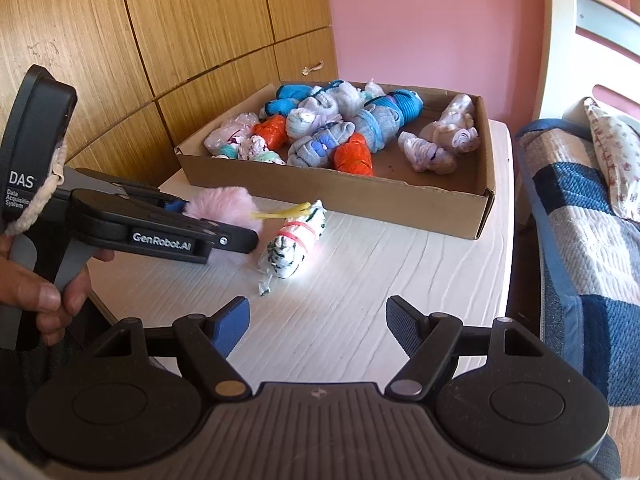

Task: Organize objects
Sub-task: 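Grasp the pink fluffy pompom bundle with the left gripper, then grasp the white bundle with red bands with the right gripper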

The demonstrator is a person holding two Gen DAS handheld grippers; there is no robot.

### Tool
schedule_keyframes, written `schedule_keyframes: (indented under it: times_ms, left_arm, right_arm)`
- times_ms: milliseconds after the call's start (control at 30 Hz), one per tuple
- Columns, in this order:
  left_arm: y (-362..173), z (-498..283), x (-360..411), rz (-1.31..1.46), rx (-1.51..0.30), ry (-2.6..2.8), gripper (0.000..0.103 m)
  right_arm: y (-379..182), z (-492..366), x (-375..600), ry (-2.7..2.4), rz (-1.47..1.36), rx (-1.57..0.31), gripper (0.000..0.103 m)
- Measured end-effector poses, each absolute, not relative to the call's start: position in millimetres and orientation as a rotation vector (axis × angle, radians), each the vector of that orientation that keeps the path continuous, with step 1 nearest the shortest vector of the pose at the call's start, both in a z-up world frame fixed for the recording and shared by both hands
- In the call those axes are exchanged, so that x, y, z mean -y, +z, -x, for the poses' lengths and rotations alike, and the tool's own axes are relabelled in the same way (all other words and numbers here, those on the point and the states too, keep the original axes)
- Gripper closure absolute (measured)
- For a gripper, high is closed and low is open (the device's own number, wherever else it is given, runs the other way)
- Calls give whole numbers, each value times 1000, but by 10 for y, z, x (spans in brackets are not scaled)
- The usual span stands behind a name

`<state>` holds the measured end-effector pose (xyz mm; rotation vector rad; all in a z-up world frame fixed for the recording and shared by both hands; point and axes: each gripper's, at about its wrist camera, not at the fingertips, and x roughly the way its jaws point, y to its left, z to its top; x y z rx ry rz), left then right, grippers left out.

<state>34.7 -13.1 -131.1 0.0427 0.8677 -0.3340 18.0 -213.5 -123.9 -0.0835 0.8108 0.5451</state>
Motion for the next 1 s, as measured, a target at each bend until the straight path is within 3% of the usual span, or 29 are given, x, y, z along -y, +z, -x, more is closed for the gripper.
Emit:
schedule_keyframes:
  times_ms: [200, 333, 767, 1000]
  left_arm:
    - [-1309, -335, -14, -16, -878, -258, 51]
    - [-1344, -332, -98, 4, -883, -205, 51]
    - [-1345, -275, -130, -4, -871, -195, 48]
    - [-1344, -270, -135, -9, -872, -182, 48]
  right_arm:
    - [-1235, -144, 2120, 561, 94, -792, 31]
    - [-1242, -154, 2091, 583, 91, -784, 38]
    - [-1250, -190, 1965, 711, 143, -712, 45]
    - [-1303, -489, 1830, 820, 311, -633, 45]
